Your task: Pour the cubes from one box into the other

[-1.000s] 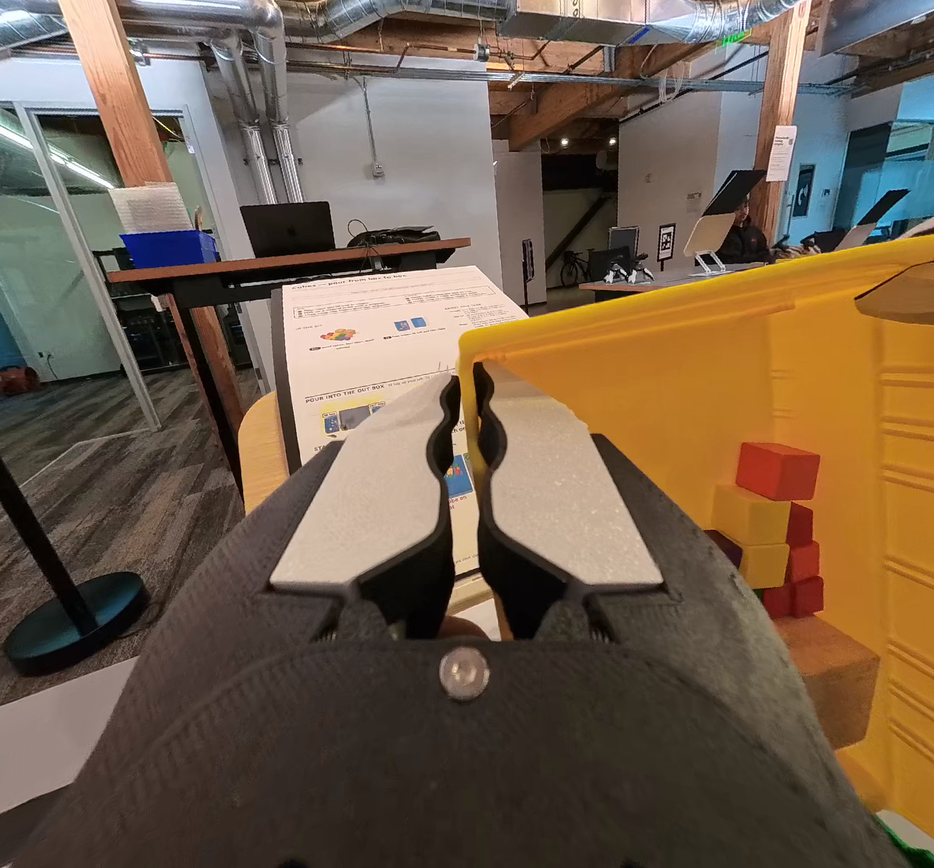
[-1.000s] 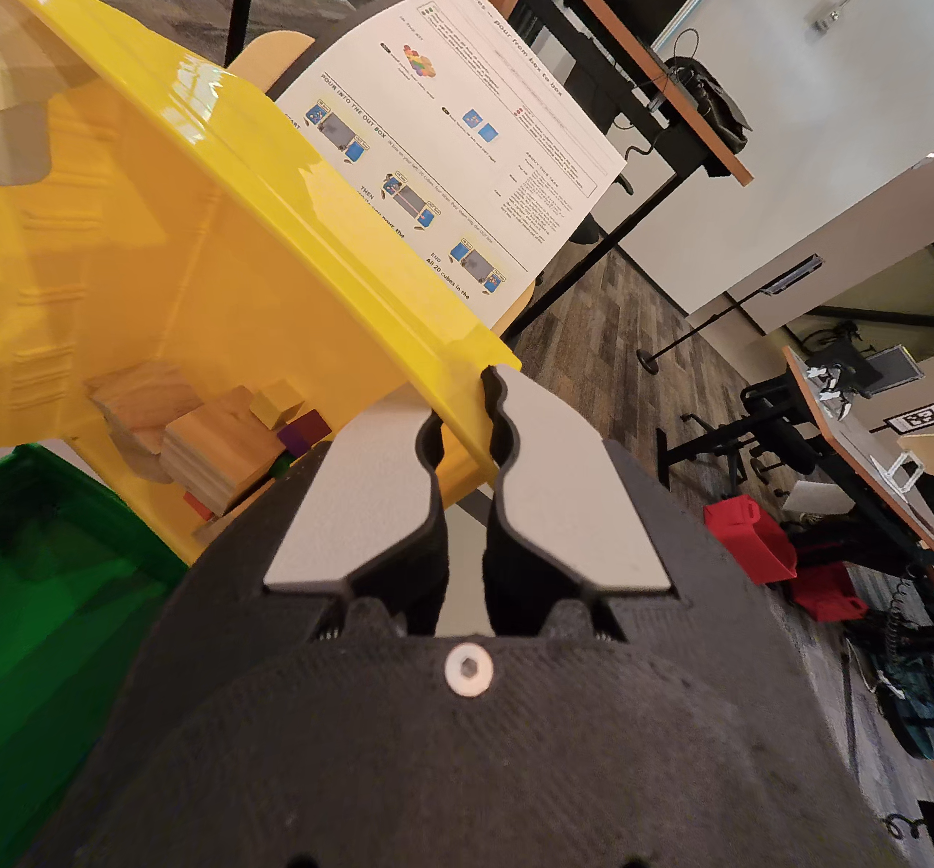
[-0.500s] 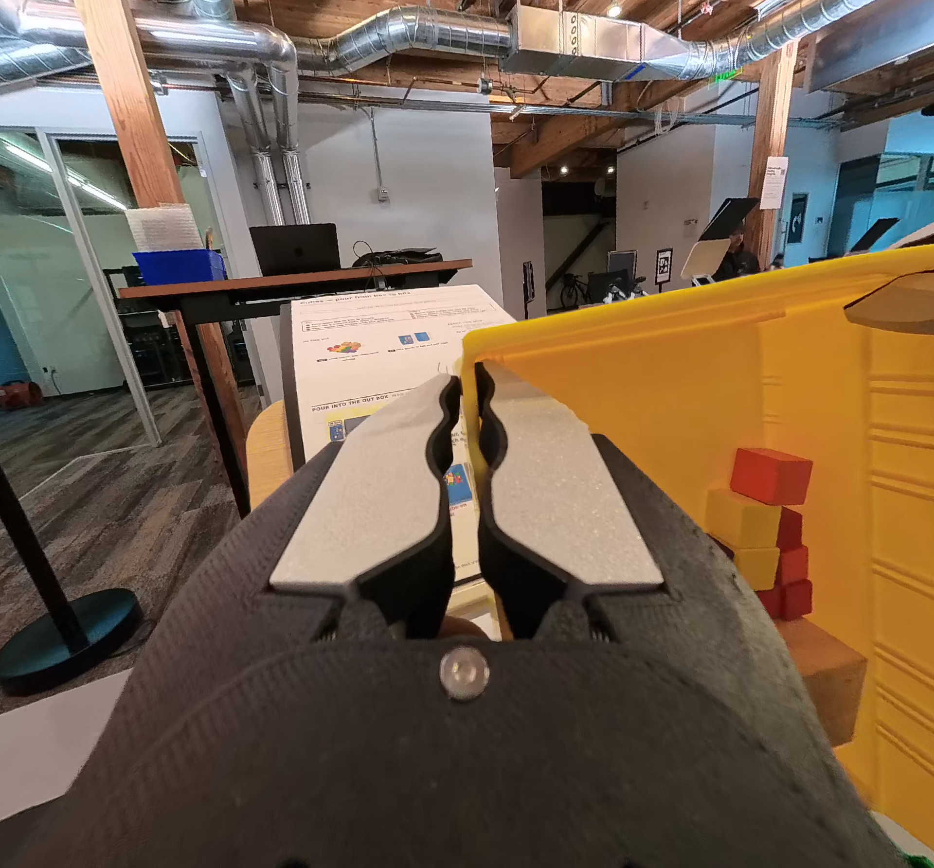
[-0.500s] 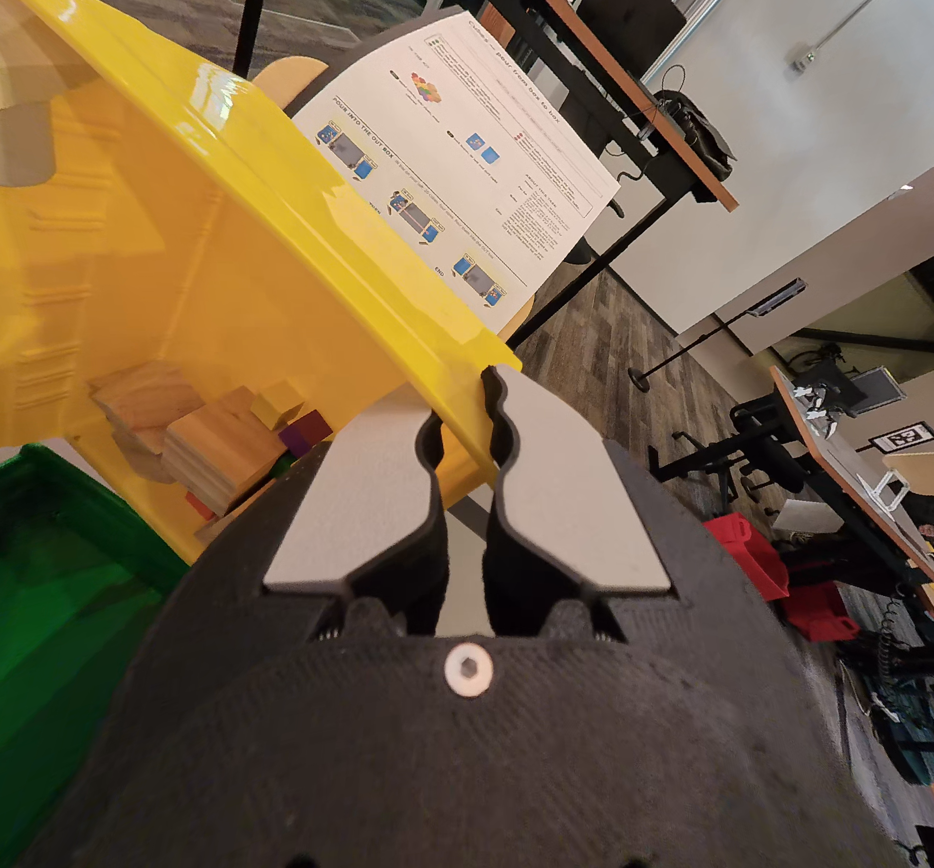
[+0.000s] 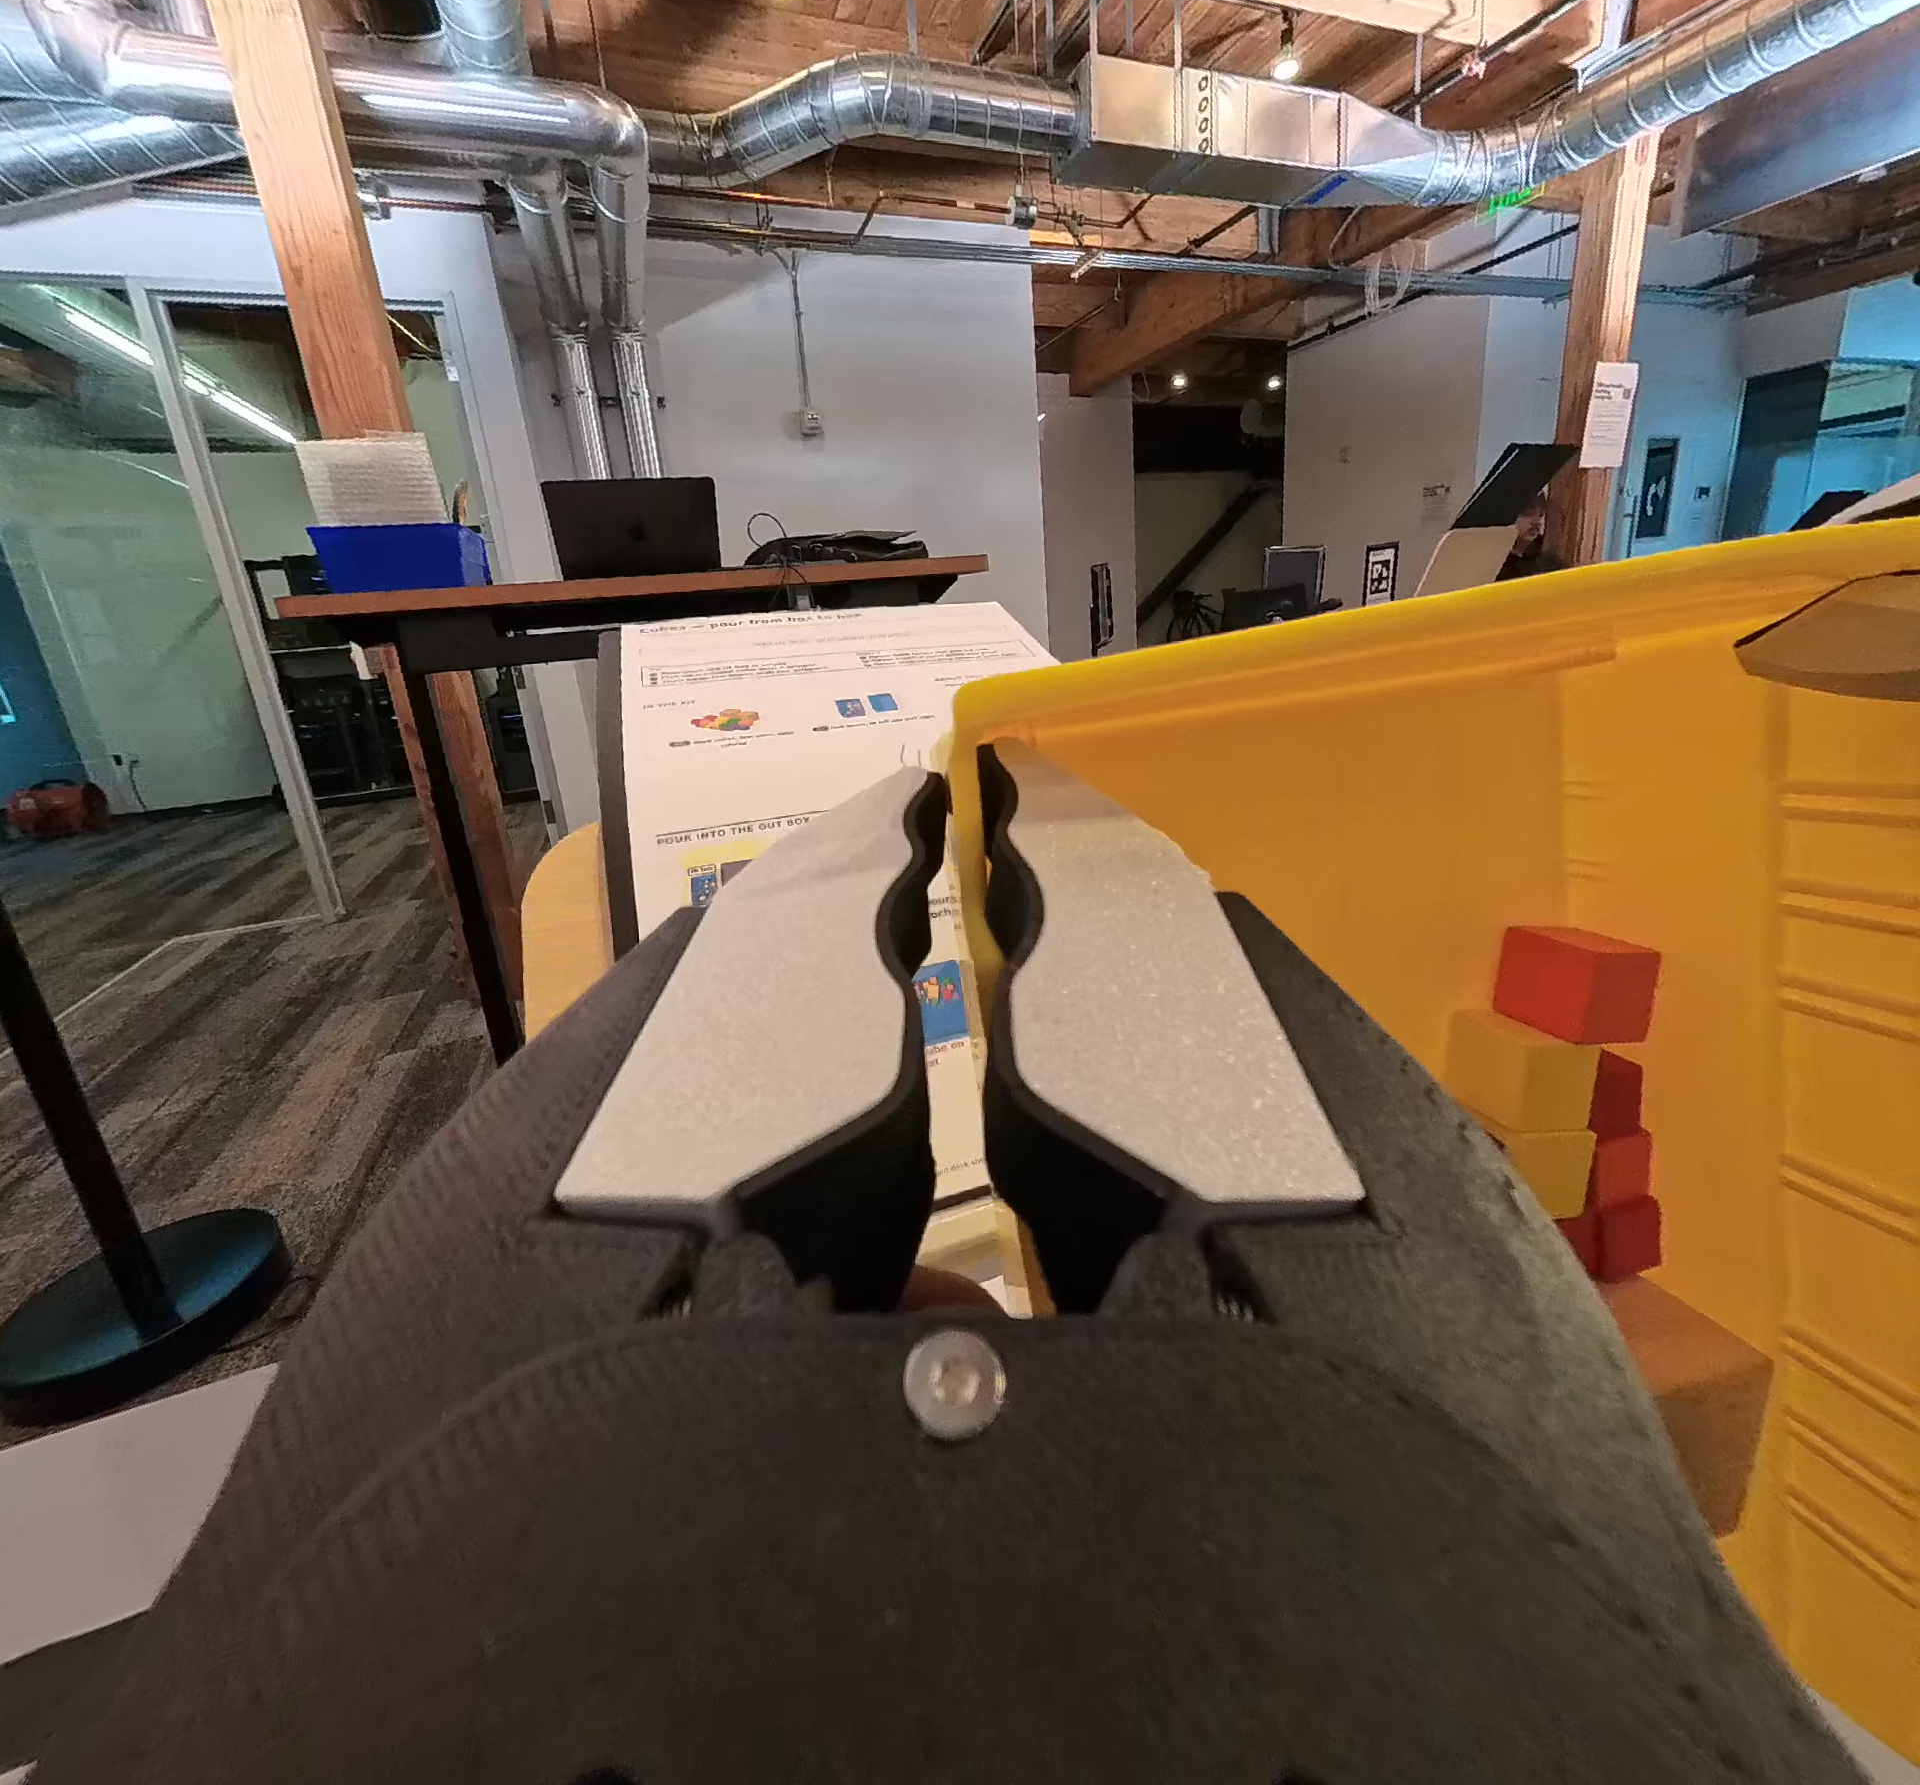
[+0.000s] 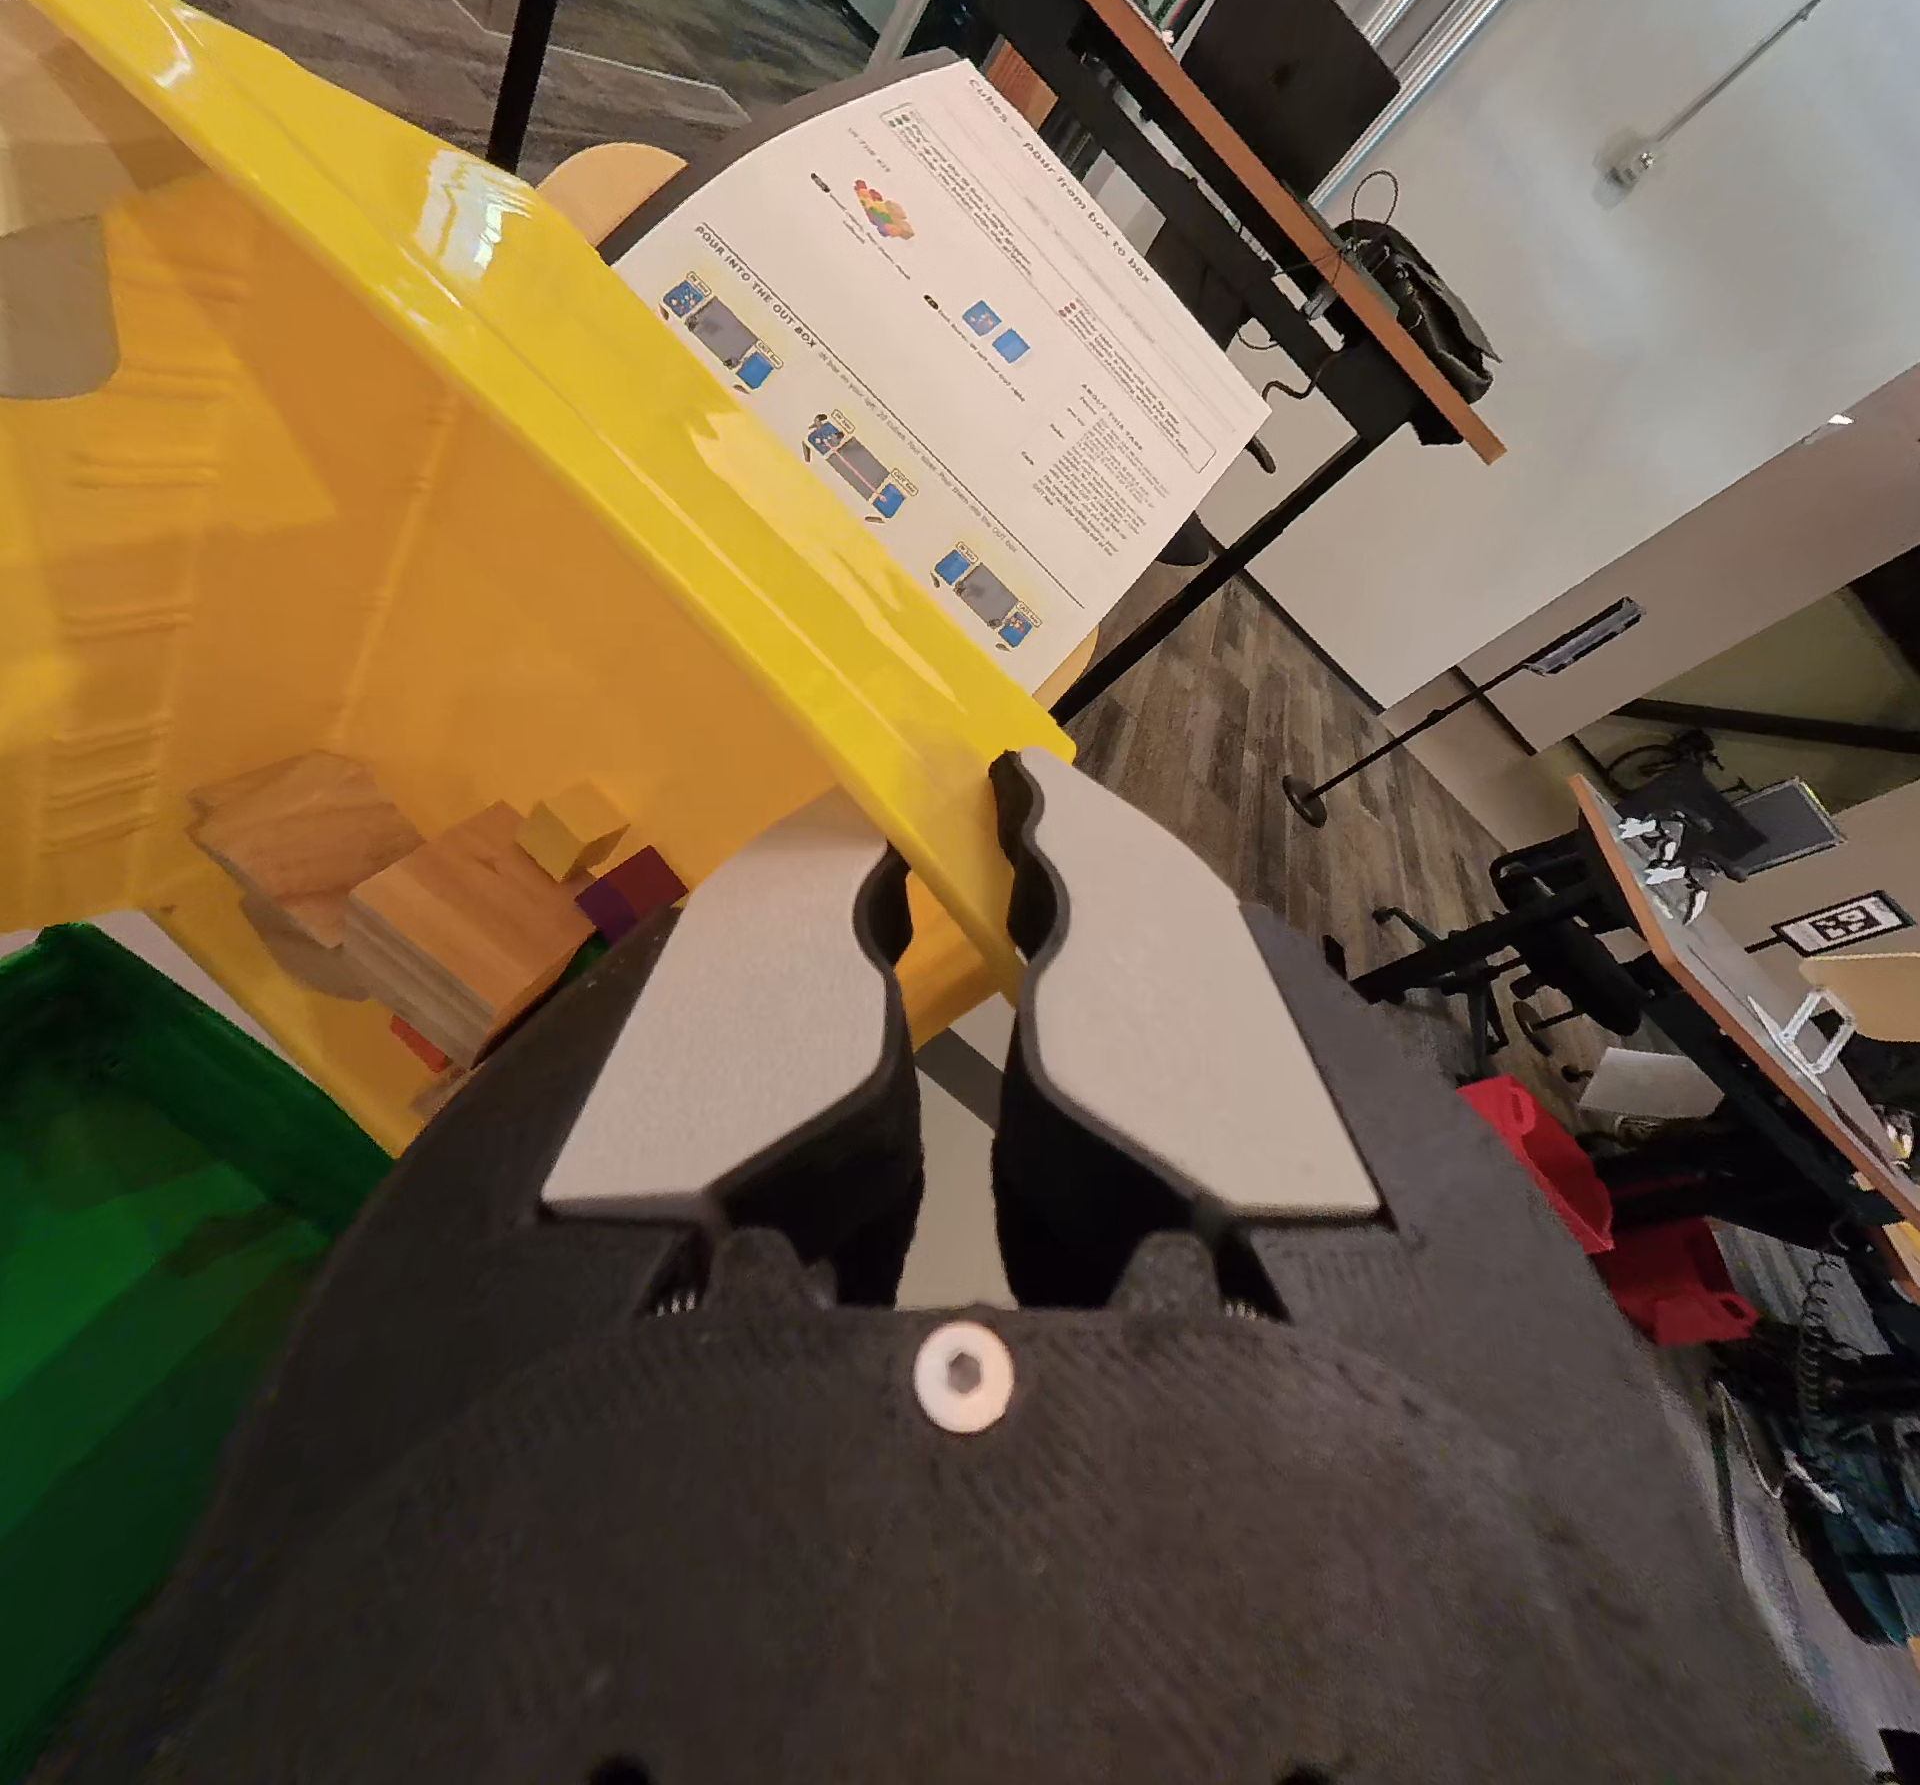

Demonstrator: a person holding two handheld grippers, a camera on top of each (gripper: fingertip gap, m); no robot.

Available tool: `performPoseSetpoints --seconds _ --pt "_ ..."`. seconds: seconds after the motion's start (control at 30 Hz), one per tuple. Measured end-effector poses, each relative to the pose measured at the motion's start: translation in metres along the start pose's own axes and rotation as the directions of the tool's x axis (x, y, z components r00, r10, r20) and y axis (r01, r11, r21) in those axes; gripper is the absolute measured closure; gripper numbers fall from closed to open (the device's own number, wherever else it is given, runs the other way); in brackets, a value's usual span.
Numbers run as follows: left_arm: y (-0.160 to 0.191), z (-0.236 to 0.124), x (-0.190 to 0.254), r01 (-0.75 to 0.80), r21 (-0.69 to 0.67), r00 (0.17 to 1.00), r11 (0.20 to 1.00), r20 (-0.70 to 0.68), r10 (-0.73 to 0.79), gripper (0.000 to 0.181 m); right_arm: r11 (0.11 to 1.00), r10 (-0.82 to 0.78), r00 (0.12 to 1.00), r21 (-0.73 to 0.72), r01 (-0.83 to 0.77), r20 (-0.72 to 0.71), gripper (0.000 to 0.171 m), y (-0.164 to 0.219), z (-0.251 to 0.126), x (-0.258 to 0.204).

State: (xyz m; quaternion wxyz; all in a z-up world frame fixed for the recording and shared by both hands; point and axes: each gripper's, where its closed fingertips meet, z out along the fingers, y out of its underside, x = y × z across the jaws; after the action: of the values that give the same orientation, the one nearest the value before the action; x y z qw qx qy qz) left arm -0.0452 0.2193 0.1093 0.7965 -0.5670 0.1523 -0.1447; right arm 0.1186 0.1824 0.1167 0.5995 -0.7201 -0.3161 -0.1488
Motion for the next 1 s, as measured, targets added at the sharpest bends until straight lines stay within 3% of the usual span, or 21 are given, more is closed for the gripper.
performPoseSetpoints --seconds 1.0 --pt "-0.003 -0.019 0.004 -0.004 0.074 1.000 0.997 0.011 0.003 0.176 0.998 0.009 1.000 0.062 -0.008 -0.019 0.161 0.002 -0.012 -0.010"
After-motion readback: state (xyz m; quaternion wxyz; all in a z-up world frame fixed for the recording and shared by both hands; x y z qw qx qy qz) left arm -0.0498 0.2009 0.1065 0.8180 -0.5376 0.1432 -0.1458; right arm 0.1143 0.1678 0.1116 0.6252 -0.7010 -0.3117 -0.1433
